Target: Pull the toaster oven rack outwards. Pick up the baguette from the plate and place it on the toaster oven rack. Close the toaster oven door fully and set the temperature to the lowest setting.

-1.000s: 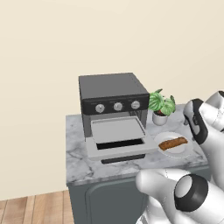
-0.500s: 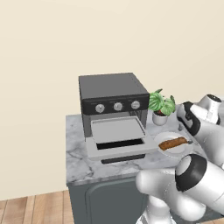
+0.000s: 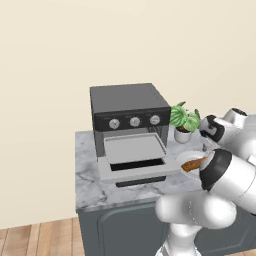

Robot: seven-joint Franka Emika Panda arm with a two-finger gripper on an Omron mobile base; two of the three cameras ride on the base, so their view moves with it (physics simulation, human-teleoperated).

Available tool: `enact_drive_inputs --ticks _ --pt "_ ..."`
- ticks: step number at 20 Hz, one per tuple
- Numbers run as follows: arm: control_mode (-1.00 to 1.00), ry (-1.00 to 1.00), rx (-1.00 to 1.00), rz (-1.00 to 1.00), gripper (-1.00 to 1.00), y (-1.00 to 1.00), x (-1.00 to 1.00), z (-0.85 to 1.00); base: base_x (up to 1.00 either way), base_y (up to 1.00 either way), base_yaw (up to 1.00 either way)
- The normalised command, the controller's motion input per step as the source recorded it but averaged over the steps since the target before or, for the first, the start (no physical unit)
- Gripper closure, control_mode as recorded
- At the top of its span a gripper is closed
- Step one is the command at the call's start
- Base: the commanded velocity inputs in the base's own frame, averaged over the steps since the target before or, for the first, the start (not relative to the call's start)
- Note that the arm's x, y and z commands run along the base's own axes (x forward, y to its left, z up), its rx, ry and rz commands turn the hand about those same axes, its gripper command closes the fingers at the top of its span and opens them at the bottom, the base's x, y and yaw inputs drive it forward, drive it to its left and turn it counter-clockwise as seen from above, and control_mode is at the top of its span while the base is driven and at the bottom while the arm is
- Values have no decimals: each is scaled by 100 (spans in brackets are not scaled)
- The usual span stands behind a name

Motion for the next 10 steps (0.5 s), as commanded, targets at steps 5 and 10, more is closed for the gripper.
enact_drive_inputs --ticks 5,10 --pt "-100 1 0 2 -100 -9 27 -31 0 0 0" --pt "-100 0 0 0 -100 -12 23 -29 0 0 0"
